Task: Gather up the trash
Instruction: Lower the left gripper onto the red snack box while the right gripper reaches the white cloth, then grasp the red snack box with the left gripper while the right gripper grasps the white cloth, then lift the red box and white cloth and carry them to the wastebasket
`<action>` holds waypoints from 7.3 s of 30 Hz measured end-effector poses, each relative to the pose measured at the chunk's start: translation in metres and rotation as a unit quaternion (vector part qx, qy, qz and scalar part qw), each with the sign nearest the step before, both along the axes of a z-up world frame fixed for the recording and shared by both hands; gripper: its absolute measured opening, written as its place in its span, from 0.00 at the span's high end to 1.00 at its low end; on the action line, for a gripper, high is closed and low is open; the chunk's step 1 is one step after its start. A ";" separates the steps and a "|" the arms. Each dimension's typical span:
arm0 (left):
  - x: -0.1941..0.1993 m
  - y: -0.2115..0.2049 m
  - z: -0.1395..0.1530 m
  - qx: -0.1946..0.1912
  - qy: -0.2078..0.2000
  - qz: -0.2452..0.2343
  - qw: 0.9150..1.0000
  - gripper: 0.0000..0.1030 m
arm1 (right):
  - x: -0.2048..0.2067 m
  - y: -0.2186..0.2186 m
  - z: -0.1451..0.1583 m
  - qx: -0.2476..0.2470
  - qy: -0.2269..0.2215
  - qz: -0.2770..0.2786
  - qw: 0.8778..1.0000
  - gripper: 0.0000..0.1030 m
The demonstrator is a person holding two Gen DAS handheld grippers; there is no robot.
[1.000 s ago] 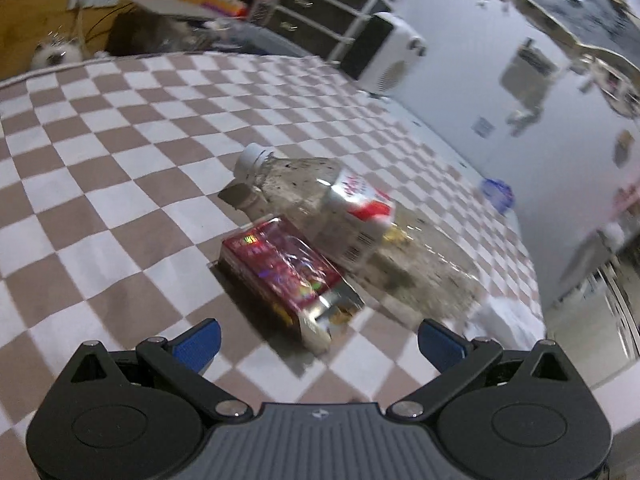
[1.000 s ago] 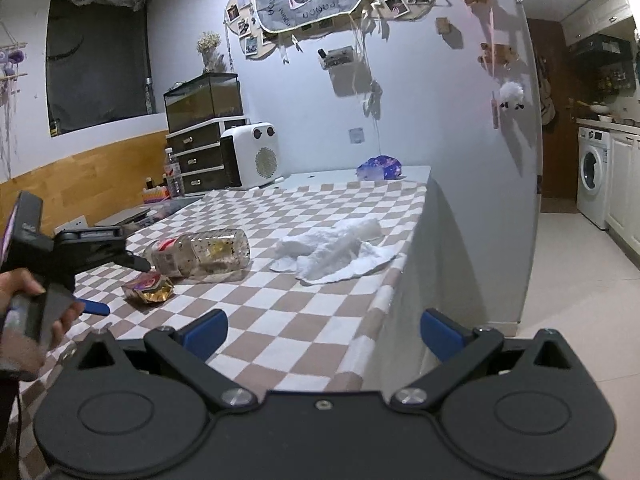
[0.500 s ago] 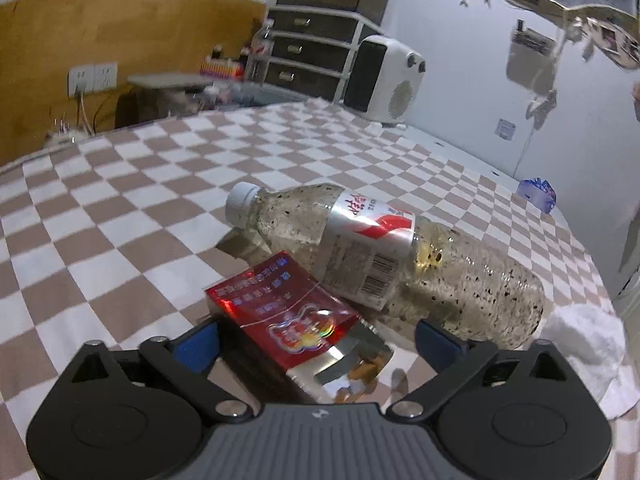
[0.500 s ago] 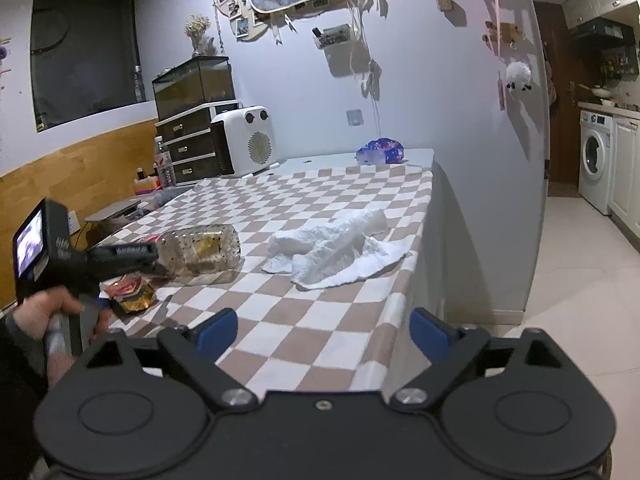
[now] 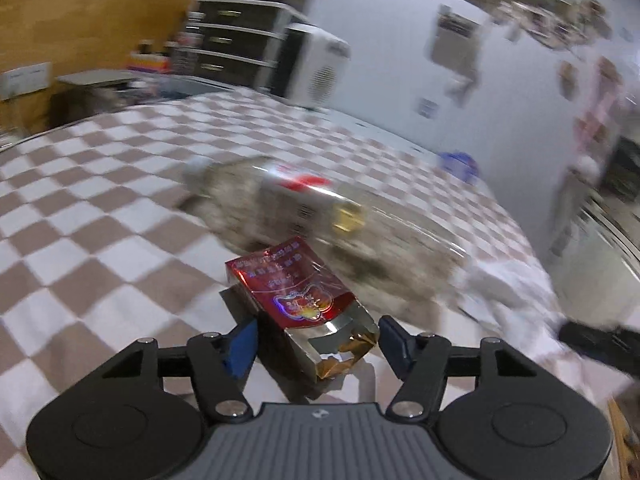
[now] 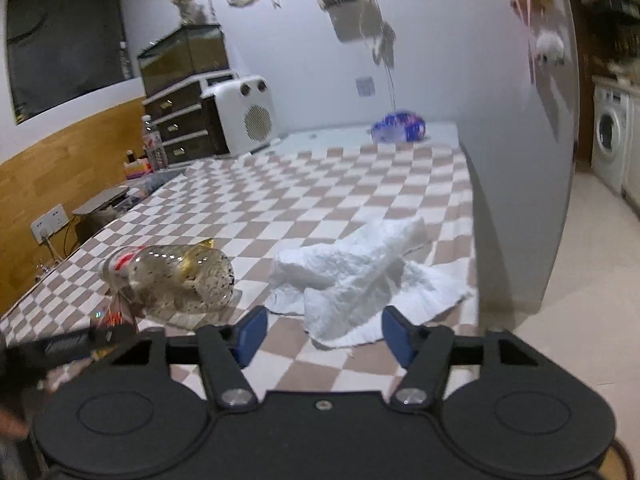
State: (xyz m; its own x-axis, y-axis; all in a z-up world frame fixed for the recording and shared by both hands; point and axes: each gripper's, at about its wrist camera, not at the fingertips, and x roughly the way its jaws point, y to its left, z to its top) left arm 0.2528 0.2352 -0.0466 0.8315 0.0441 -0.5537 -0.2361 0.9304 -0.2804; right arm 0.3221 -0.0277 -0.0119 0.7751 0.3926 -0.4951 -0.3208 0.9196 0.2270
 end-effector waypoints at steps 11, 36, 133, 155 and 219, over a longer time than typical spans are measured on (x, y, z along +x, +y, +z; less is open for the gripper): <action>-0.014 -0.047 0.001 0.009 -0.017 -0.195 0.981 0.44 | 0.051 0.010 -0.030 0.022 0.043 -0.047 0.998 0.77; -0.019 -0.052 0.003 0.034 -0.015 -0.148 0.988 0.08 | -0.113 -0.048 0.108 0.036 -0.132 0.069 0.988 0.99; -0.031 -0.079 -0.003 0.110 0.001 -0.132 0.985 0.49 | -0.110 -0.012 -0.038 -0.028 0.003 0.156 0.987 0.89; -0.148 -0.110 0.037 0.105 -0.041 -0.114 0.987 0.49 | -0.174 -0.063 0.000 -0.017 -0.037 0.090 0.995 0.90; -0.061 -0.413 -0.119 0.048 0.102 -0.265 0.958 0.49 | -0.173 -0.327 -0.109 0.001 0.073 -0.156 0.985 0.89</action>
State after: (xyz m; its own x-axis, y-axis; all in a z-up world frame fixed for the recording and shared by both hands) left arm 0.1918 -0.1775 -0.1655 0.6257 -0.2951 -0.7221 0.2348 0.9540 -0.1864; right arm 0.1492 -0.3546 -0.1208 0.7789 0.1466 -0.6098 0.0142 0.9679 0.2508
